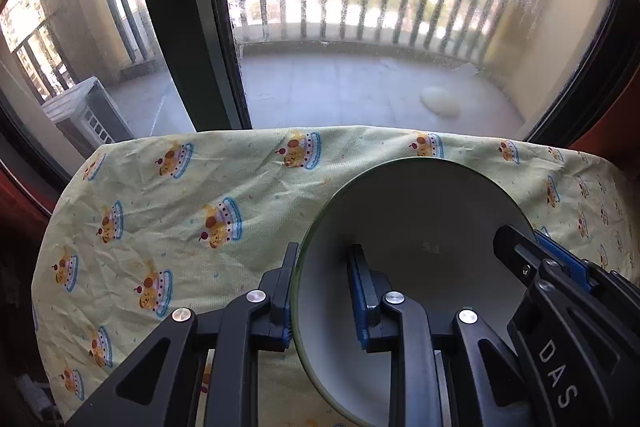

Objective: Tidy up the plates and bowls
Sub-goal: 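Carry the small bowl with both grippers over the green-rimmed bowls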

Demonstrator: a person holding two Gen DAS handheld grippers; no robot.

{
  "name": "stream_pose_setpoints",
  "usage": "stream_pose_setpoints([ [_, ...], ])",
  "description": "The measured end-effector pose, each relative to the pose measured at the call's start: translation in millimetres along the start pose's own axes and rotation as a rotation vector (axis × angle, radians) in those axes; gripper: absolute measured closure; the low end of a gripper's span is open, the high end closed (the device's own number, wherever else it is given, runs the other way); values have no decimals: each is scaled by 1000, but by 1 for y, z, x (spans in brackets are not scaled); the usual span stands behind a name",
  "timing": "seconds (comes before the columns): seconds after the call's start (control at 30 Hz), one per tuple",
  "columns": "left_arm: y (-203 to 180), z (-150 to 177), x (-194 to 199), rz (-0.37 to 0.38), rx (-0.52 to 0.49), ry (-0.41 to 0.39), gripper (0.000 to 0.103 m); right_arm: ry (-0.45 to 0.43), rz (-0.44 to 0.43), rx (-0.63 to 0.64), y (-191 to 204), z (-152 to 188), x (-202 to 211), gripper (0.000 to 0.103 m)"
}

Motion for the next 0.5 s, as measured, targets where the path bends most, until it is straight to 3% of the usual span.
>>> stream_pose_setpoints([
  [0.5,-7,15,40,-25,2,-19,82,-1,-31,4,-7,12,35,82],
])
Point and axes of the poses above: each gripper's, at about its wrist camera, not at the fingertips, and x roughly against the way its jaws point, y to its left, z to its underside, the point moved 1 cm from there along -x, roughly the way its jaws point, and after that the axes turned 3 degrees about -x, right-handed, at the moved point
